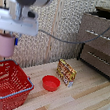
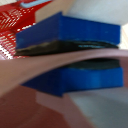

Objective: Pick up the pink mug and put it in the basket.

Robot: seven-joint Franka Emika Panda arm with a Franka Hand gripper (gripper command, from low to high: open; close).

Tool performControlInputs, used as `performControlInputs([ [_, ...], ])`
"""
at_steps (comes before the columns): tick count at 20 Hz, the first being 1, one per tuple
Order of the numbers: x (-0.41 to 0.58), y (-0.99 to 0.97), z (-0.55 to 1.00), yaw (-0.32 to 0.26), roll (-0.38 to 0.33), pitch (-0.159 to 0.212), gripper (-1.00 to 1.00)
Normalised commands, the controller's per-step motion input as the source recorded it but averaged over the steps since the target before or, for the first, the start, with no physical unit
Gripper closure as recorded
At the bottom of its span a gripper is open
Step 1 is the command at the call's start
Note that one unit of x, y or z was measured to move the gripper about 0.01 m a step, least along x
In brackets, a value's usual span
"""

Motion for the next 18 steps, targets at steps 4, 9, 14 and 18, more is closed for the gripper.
performControlInputs([
  [4,-0.109,0.37,-0.77,0.088,-0.199,-0.003,1.00],
  [9,-0.041,0.31,-0.71,0.060,-0.155,-0.036,1.00],
  [14,0.141,0.10,-0.55,0.049,-0.145,0.000,1.00],
  [18,0.051,0.00,-0.11,-0.022,-0.023,-0.001,-1.00],
])
